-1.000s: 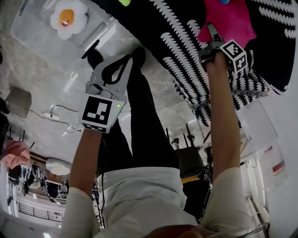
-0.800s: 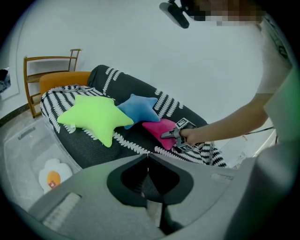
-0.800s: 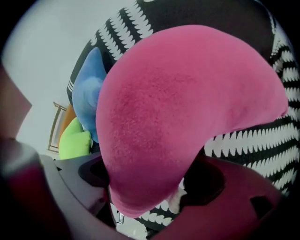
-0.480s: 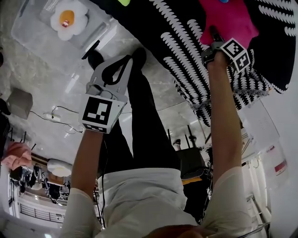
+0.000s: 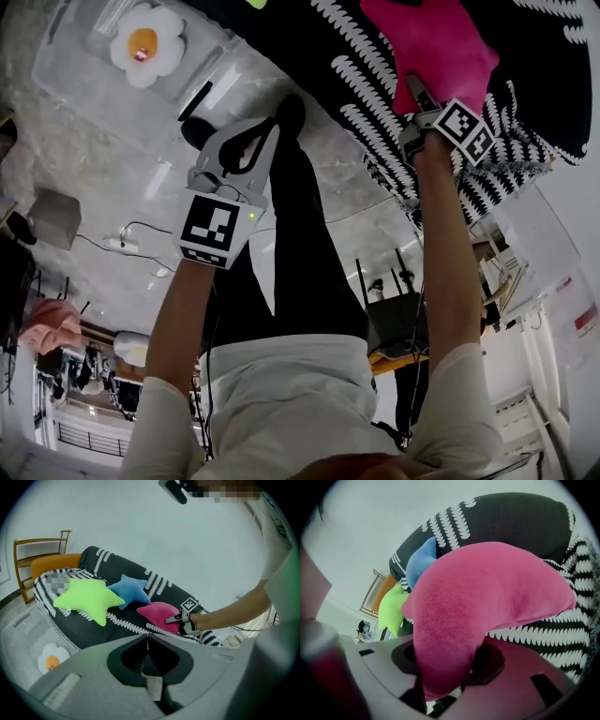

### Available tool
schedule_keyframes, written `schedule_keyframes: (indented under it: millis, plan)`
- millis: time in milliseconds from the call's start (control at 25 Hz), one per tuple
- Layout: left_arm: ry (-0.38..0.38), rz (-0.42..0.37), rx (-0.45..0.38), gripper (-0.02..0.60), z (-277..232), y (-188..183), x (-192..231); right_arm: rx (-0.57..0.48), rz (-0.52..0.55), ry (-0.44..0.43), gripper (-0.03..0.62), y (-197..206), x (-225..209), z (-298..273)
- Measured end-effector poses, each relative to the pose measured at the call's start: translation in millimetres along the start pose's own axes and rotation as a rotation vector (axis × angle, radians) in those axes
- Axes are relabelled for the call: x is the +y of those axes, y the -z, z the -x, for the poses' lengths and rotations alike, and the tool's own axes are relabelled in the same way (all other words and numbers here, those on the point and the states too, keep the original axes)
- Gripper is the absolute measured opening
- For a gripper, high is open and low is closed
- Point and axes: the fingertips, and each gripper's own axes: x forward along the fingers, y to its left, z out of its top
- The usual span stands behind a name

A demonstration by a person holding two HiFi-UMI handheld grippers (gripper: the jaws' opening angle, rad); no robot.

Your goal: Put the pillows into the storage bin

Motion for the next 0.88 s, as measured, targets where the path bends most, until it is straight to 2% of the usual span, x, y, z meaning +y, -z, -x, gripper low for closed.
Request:
schedule_keyframes:
  millis: [200, 400, 600, 880]
  plan:
    - [-0.017, 0.009, -0.004, 0.017, 31.1, 15.3, 17.8, 0.02, -0.012, -0.062, 0.204, 37.1, 41.2, 7.3]
    - [-0.054, 0.039, -0.01, 0.017, 66.2, 32.7, 41.5, 0.07, 0.049, -0.139, 0.206, 83.6, 99.8, 16.2]
    - [-0.094, 0.076, -0.019, 0.017, 100.2, 54.2, 73.4, 0.118, 0.168, -0.196, 0.207, 128.2, 162.0, 19.0]
    - [-0.178, 0.177, -0.044, 0.017, 142.7, 89.3, 116.9, 0.184, 0.425, -0.298, 0.21, 180.6, 253.6, 19.3]
